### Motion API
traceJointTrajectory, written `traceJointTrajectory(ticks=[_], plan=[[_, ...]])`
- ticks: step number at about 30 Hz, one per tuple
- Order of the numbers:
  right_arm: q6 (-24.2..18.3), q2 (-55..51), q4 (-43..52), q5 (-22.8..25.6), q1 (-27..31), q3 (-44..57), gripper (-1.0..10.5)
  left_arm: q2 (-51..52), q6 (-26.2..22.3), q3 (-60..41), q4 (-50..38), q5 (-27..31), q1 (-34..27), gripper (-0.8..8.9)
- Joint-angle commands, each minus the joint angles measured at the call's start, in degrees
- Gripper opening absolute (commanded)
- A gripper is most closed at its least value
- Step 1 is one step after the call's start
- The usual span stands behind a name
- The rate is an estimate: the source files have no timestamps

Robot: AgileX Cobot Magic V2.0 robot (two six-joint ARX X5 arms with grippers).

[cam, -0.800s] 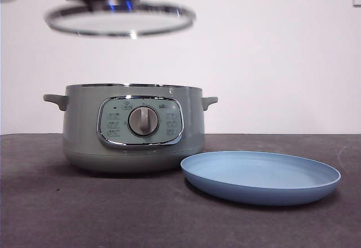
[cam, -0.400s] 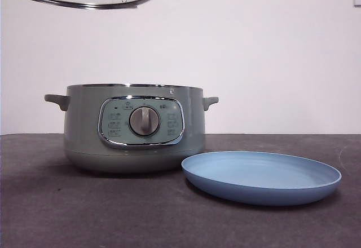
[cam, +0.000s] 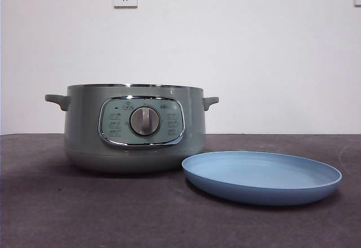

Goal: Take the corn out from the steamer,put the corn on the plate,close the lid

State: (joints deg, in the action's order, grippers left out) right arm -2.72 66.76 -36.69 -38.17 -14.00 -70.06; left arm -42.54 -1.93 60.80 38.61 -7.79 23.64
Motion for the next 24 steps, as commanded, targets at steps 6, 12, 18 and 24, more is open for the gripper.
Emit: traceJointTrajectory(ticks=[6,12,18,24], plan=[[7.8,7.1,10.4,10.4,-8.5,-0.2,5.4,3.8,0.4,0.5,3.0,-0.2,0.0,-0.08],[11.4,14.2,18.5,18.6,-15.4,-0.8,5.4,5.8,0.4,0.5,6.3,-0.3,0.0,-0.08],[12.0,22.3,19.9,24.1,-19.3,-5.4,5.4,9.1,0.4,0.5,9.8,-0.2,0.0,-0.08],[12.0,30.7,19.3,26.8,-21.5,-14.3,5.3,11.6,0.4,0.5,12.2,-0.2,0.0,-0.08]])
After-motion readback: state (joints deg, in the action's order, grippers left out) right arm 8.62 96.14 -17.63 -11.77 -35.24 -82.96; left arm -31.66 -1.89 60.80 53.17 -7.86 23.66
